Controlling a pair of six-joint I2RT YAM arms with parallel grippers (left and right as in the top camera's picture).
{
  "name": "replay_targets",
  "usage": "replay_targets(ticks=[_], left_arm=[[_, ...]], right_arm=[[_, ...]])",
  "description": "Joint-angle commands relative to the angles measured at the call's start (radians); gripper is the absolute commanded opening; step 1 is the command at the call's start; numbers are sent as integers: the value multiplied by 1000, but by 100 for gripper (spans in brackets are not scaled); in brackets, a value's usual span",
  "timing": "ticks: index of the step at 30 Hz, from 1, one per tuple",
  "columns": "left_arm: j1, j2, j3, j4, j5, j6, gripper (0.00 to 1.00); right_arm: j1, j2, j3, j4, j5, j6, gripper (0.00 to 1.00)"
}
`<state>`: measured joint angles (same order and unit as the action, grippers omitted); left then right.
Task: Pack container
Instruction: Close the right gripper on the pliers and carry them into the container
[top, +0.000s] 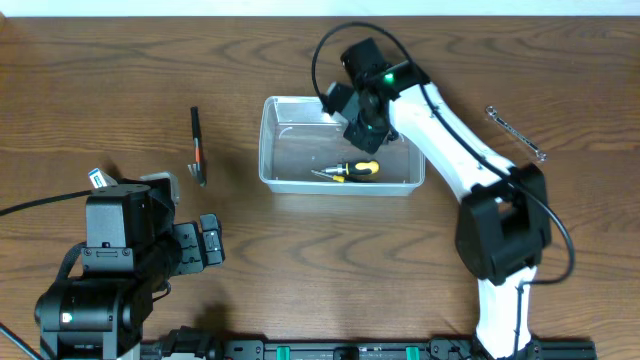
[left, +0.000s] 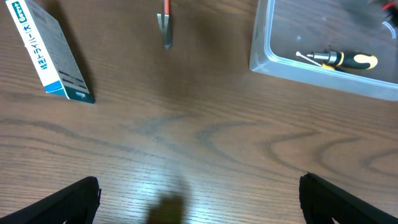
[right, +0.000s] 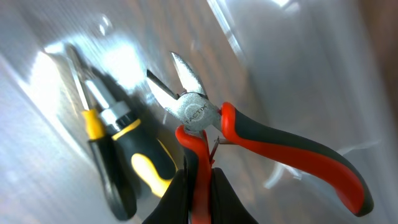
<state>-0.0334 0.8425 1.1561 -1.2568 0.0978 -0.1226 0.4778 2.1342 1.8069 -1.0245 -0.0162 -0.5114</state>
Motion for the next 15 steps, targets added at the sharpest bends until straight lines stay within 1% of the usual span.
replay_targets(ticks=[1, 8, 9, 11, 13, 15], left_arm=[[4, -1, 6, -3, -5, 18, 98], [4, -1, 6, -3, -5, 18, 98], [4, -1, 6, -3, -5, 17, 98], [4, -1, 6, -3, -5, 17, 98], [4, -1, 6, -2, -5, 17, 98], [4, -1, 6, -2, -5, 17, 98]], right_arm=[[-26, 30, 2, 11, -18, -13, 1], [-70, 39, 2, 14, -18, -9, 2], [-74, 39, 2, 9, -18, -9, 6], [-80, 39, 2, -3, -18, -9, 17], [-80, 39, 2, -11, -18, -9, 23], [-80, 39, 2, -11, -18, -9, 36]])
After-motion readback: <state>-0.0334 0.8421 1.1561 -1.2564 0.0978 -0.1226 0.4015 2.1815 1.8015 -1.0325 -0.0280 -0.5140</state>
